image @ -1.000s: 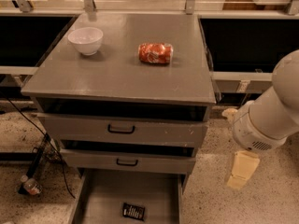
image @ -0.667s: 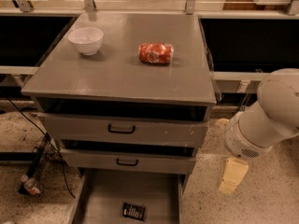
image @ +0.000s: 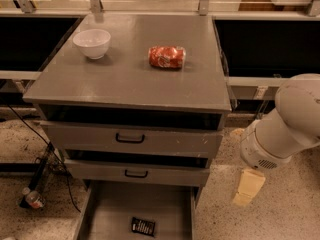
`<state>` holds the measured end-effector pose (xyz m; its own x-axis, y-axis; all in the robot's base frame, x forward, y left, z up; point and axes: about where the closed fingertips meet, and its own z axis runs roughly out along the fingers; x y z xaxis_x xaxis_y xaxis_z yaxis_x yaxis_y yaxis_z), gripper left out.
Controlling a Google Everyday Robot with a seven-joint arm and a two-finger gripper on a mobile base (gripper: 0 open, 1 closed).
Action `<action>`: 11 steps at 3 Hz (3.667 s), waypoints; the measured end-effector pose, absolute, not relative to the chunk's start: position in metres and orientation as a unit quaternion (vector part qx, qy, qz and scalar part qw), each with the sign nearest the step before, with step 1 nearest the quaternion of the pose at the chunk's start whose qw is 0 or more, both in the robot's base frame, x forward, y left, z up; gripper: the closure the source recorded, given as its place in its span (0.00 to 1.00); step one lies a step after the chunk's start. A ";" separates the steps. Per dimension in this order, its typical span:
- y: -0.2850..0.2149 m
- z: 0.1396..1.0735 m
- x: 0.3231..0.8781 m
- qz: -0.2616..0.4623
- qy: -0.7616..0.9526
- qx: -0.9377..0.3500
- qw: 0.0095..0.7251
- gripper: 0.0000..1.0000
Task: Pick rxbar chocolate from bottom drawer and place on counter
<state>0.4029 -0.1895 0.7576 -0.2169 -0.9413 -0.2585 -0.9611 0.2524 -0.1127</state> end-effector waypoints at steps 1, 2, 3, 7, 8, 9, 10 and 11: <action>-0.189 0.758 0.403 0.027 0.781 -0.610 0.135 0.06; -0.190 0.745 0.406 0.025 0.783 -0.608 0.127 0.07; -0.192 0.733 0.410 0.024 0.784 -0.609 0.117 0.07; -0.190 0.667 0.397 0.082 0.788 -0.604 0.083 0.15; -0.189 0.637 0.391 0.102 0.790 -0.602 0.062 0.00; -0.188 0.632 0.390 0.099 0.791 -0.601 0.059 0.00; -0.189 0.606 0.394 0.115 0.799 -0.589 0.050 0.00; -0.189 0.581 0.397 0.149 0.797 -0.584 0.043 0.00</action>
Offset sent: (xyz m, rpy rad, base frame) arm 0.0059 -0.0022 -0.0221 -0.0312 0.0145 -0.0148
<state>0.3968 -0.1887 0.5809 -0.3146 -0.9174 -0.2436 -0.9433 0.2737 0.1876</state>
